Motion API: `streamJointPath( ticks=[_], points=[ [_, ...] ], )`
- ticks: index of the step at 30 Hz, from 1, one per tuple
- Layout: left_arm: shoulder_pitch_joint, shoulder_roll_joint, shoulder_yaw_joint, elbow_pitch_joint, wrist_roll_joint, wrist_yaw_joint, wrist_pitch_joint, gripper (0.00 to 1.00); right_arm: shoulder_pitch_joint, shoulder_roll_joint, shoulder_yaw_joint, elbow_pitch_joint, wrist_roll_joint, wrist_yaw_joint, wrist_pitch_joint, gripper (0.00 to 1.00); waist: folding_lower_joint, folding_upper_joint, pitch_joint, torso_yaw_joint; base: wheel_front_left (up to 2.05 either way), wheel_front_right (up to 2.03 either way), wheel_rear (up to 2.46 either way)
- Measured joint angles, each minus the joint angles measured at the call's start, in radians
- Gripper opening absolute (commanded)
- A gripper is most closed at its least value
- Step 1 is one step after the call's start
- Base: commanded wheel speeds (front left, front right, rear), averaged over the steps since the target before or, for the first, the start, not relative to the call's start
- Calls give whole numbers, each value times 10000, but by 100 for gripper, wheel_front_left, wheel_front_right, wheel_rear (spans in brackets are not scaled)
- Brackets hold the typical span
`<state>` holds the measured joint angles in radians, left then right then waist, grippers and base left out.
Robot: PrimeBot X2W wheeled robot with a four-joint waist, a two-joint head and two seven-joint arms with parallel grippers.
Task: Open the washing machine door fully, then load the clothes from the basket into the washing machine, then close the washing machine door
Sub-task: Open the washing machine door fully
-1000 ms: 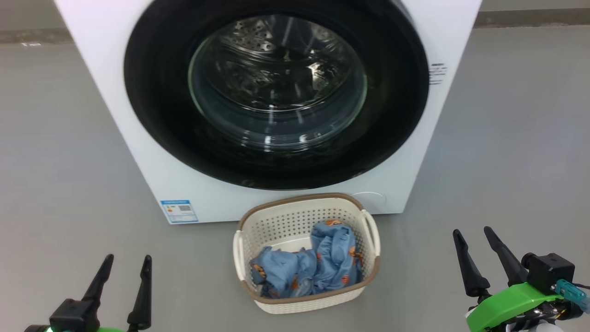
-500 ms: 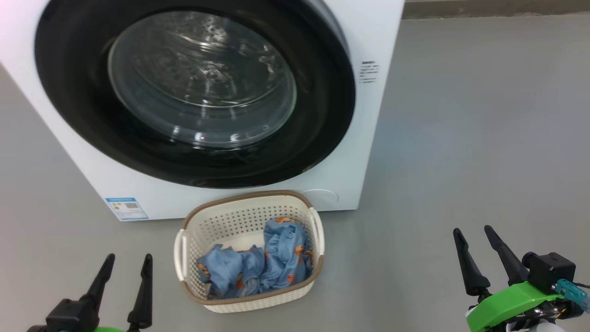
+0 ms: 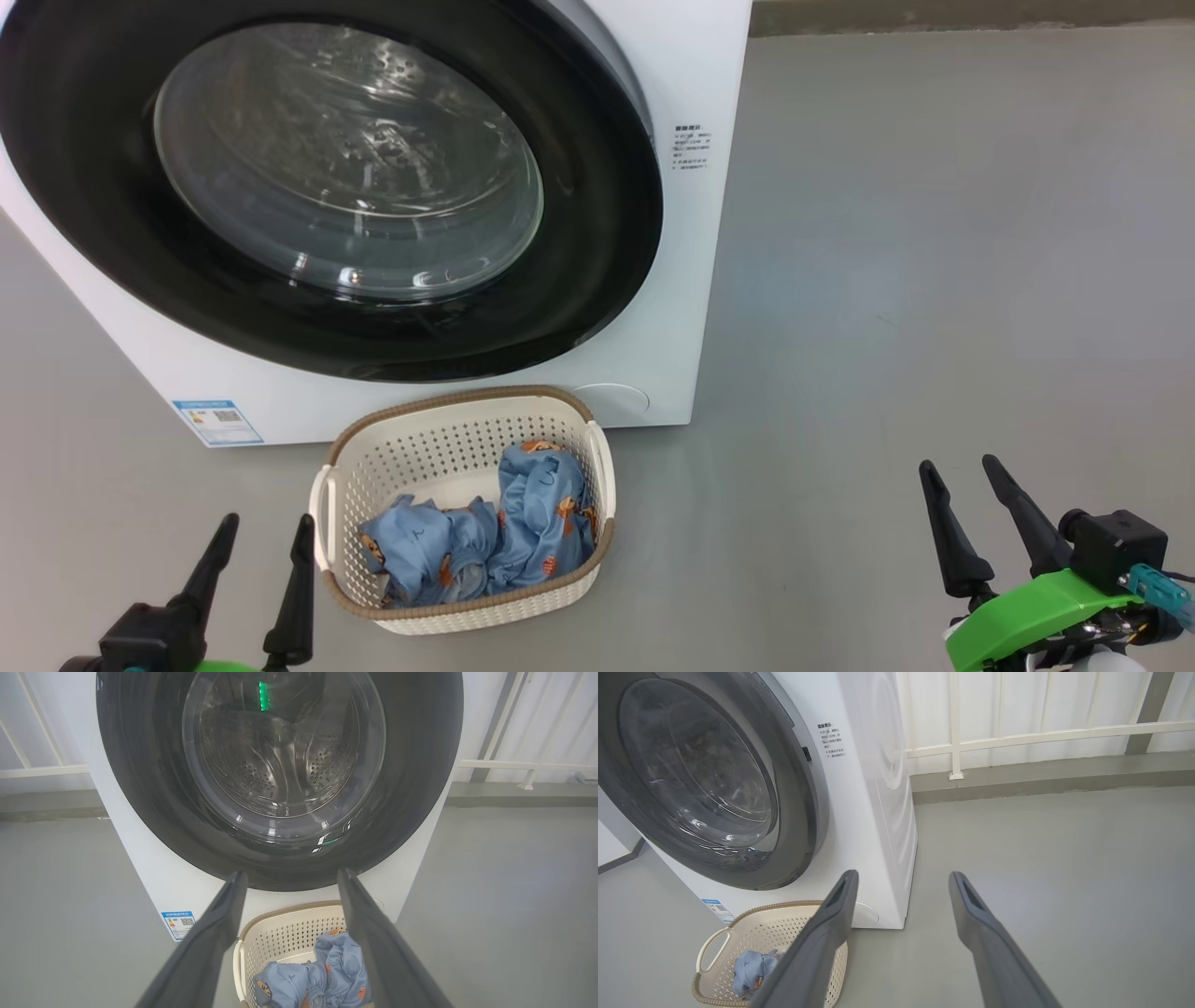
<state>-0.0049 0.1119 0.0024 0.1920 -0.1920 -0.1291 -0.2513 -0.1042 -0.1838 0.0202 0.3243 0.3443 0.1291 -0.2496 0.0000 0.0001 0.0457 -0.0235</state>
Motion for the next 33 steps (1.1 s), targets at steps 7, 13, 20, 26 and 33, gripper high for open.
streamJointPath(
  ticks=[7,13,20,26,33],
  points=[
    [0,-13,-82,0,-88,0,0,100,-45,79,79,-2,174,0,0,0,0,0,50,57,0,0,0],
    [-1,-119,-123,0,-236,0,0,100,-706,337,128,-23,1360,0,0,0,0,0,150,119,0,0,0],
    [-225,-194,-171,-4,-347,0,0,100,-1674,591,370,-194,3921,0,-2,0,0,0,360,268,0,0,0],
    [-482,-232,-219,-44,-497,0,0,100,-2643,284,941,-485,6385,0,-4,0,0,0,706,439,0,0,0],
    [-961,-259,-414,-61,-606,0,-2,100,-3959,-420,1860,-587,9177,0,-29,0,0,0,1182,709,0,0,0]
  ],
)
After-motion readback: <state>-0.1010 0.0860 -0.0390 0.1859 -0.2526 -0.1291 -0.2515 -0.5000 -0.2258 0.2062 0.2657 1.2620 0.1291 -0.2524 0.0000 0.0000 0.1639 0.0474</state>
